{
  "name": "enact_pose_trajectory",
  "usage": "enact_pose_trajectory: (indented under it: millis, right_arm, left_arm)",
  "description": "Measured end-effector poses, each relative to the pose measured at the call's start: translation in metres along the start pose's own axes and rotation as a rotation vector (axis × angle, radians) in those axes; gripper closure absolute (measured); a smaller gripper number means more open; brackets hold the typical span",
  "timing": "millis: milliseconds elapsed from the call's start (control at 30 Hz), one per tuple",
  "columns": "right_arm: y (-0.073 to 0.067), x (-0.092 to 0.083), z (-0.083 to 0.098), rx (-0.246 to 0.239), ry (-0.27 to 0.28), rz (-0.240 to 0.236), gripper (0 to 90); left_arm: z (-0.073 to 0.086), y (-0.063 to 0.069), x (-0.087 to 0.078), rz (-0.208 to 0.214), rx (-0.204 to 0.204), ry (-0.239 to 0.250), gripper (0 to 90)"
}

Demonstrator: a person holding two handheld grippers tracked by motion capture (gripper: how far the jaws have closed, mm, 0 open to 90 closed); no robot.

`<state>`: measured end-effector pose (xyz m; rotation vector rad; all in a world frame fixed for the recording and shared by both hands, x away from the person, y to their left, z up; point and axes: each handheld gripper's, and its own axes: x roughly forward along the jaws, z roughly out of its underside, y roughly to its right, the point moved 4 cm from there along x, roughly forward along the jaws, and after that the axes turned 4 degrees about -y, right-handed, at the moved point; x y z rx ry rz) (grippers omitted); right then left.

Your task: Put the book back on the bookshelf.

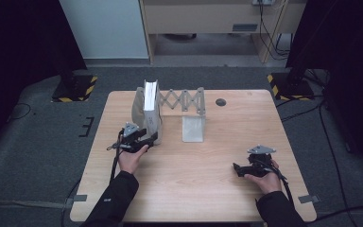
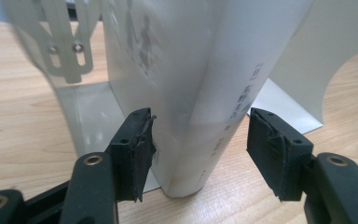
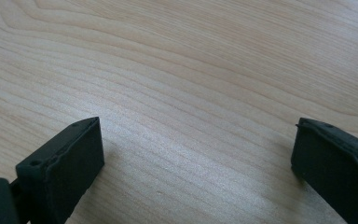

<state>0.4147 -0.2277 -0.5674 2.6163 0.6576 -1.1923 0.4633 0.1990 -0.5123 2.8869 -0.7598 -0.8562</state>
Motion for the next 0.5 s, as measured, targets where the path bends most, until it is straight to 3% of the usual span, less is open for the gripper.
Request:
enact_pose_trajectory:
  millis: [133, 200, 267, 500]
  right_arm:
    - [0.001, -0.002, 0.0, 0.0, -0.002, -0.009, 8.2]
    - [0.002, -0.005, -0.001, 0.015, -0.006, -0.023, 8.9]
    - [0.003, -0.008, -0.003, 0.0, 0.009, -0.012, 10.1]
    - [0.008, -0.015, -0.003, 0.021, 0.022, 0.01, 11.0]
  left_arm:
    - [0.005, -0.005, -0.018, 0.002, 0.014, -0.011, 39.0]
    - [0.011, -0.011, -0.026, -0.006, 0.012, -0.028, 38.7]
    - [0.017, -0.017, -0.034, -0.024, 0.021, -0.062, 38.1]
    - [0.041, -0.033, -0.059, -0.016, -0.014, -0.128, 35.3]
